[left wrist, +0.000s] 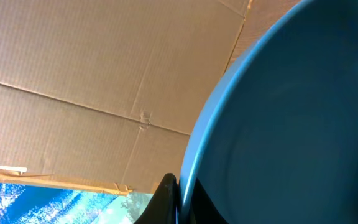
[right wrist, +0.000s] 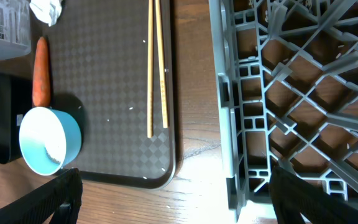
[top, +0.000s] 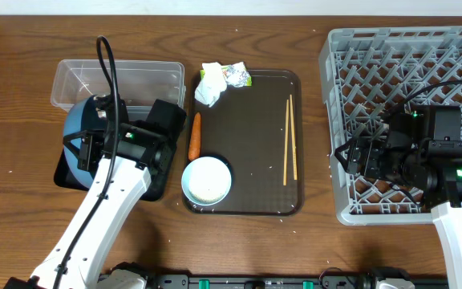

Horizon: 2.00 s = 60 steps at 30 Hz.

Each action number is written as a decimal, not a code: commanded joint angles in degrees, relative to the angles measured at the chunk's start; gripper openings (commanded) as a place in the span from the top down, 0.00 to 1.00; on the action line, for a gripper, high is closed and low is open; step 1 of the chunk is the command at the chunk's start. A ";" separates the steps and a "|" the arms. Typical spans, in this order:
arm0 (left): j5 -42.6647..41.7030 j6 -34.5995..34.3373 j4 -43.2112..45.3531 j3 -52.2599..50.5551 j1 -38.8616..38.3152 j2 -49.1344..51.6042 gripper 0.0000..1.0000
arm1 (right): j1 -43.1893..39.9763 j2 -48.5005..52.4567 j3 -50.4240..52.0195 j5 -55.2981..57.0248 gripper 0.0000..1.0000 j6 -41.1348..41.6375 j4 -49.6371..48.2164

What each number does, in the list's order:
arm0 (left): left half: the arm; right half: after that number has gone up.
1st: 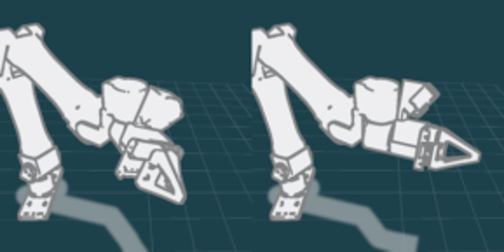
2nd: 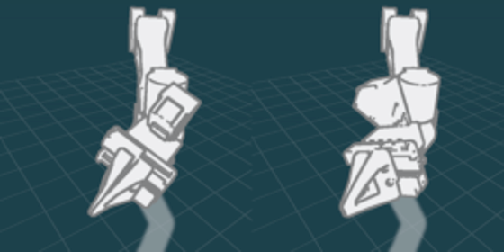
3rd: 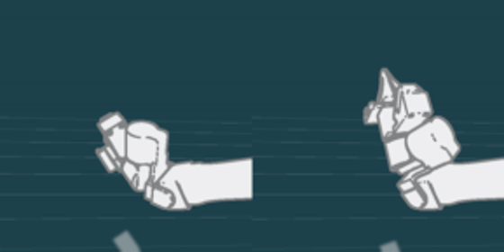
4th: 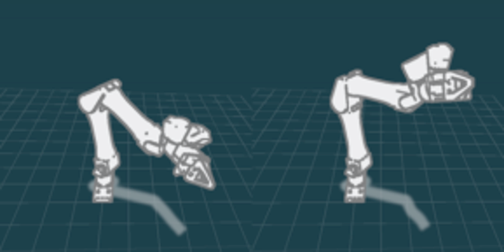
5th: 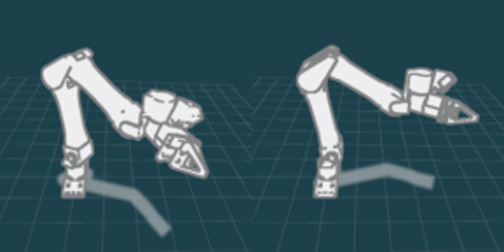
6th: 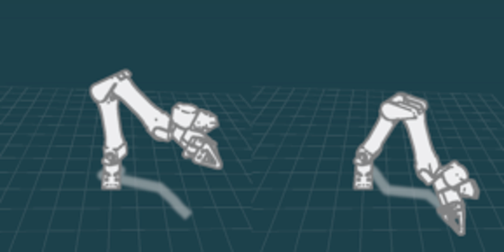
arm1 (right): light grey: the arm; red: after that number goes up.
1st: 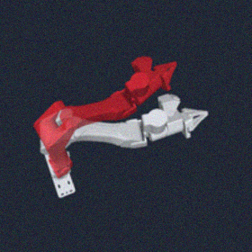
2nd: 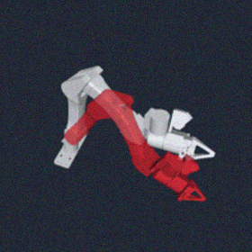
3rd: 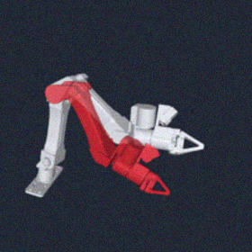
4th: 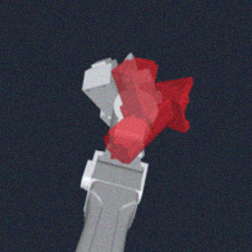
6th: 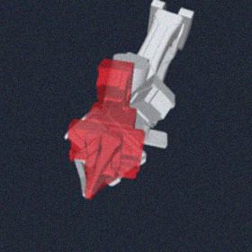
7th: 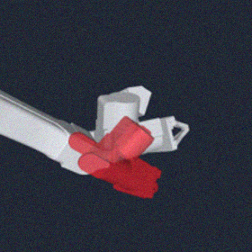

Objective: Sort waste into correct bins and load items into the dishwasher rack
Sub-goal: 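Tip the teal plate over the black tray to dump the mushroom, then swing the teal plate toward the right gripper and hand it over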

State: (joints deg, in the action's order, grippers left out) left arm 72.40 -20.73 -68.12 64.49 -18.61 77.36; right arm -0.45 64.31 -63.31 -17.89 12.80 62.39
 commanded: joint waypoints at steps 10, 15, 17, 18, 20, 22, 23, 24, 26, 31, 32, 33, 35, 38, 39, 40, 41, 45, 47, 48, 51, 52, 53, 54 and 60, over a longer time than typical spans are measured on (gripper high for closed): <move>5.46 0.76 -1.03 1.75 -6.27 -0.31 0.94 | 0.92 -0.20 -0.66 0.52 0.11 0.24 -0.39; 5.70 0.59 -0.42 1.75 -6.03 -0.31 0.94 | 0.92 -0.20 -0.66 0.52 0.11 0.44 -0.20; 5.66 0.57 -0.42 1.75 -5.16 -0.31 0.94 | 0.92 -0.20 -0.66 0.52 0.11 0.44 -0.15; 5.66 0.59 -0.44 1.75 -4.63 -0.31 0.94 | 0.90 -0.20 -0.66 0.52 0.10 0.42 0.00; 5.66 0.57 -0.44 1.75 -3.43 -0.31 0.94 | 0.92 -0.20 -0.66 0.52 0.10 0.42 0.33; 5.29 0.57 -0.39 1.75 -2.29 -0.31 0.94 | 0.92 -0.20 -0.66 0.55 0.10 0.39 0.66; 4.61 0.57 -0.37 1.75 -2.10 -0.31 0.94 | 0.90 -0.20 -0.66 0.55 0.10 0.39 0.66; 3.23 0.57 -0.35 1.75 -2.05 -0.31 0.94 | 0.90 -0.20 -0.66 0.55 0.10 0.39 0.63; -0.70 0.55 0.31 1.75 -2.08 -0.33 0.94 | 0.90 -0.20 -0.66 0.55 0.10 0.39 0.48; -15.61 -1.57 1.66 1.81 -2.08 -2.03 0.94 | 0.90 -0.20 -0.66 0.55 0.09 0.39 0.44; -18.14 -2.82 2.14 1.88 -2.08 -3.23 0.94 | 0.90 -0.20 -0.66 0.55 0.09 0.39 0.48; -20.59 -2.93 2.99 1.90 -2.08 -4.55 0.94 | 0.92 -0.20 -0.66 0.52 0.09 0.39 0.50; -26.23 -2.91 5.29 2.03 -2.10 -7.78 0.94 | 0.90 -0.20 -0.66 0.55 0.09 0.39 0.48; -38.47 -2.86 9.77 2.08 -2.10 -13.79 0.94 | 0.90 -0.20 -0.66 0.55 0.09 0.42 0.35; -42.12 -2.29 10.91 2.08 -2.10 -15.52 0.94 | 0.90 -0.20 -0.66 0.55 0.09 0.42 0.20; -45.46 -1.09 12.11 2.08 -2.10 -17.20 0.94 | 0.90 -0.20 -0.66 0.55 0.09 0.42 0.07; -47.98 0.20 13.25 2.08 -2.10 -18.43 0.94 | 0.90 -0.20 -0.66 0.52 0.09 0.42 -0.04; -61.05 3.41 17.59 2.08 -2.10 -20.46 0.94 | 0.90 -0.20 -0.66 0.55 0.09 0.37 -0.61; -67.54 3.65 18.14 2.05 -2.10 -20.06 0.94 | 0.90 -0.20 -0.66 0.52 0.09 0.37 -0.90; -69.75 3.74 18.12 2.05 -2.08 -19.65 0.94 | 0.90 -0.20 -0.66 0.50 0.09 0.37 -1.14; -74.69 3.80 18.32 1.97 -2.10 -17.46 0.94 | 0.92 -0.20 -0.66 -2.97 0.12 -1.18 -2.64; -77.53 3.82 18.82 1.97 -2.10 -16.28 0.94 | 0.92 -0.20 -0.66 -9.18 0.17 -5.09 -4.07; -79.30 3.85 19.19 1.97 -2.10 -15.67 0.94 | 0.94 -0.20 -0.66 -14.32 0.21 -8.22 -5.03; -82.20 4.24 19.89 1.97 -2.10 -14.82 0.94 | 0.98 -0.20 -0.66 -19.02 0.22 -10.73 -5.92; -88.89 4.68 24.06 1.97 -3.15 -11.93 0.94 | 2.84 -0.20 -0.66 -29.09 0.22 -13.99 -9.60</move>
State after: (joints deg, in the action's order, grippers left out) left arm -10.09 -16.71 -45.28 65.01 -20.93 65.08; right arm 0.69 64.31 -63.31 -37.85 3.01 53.69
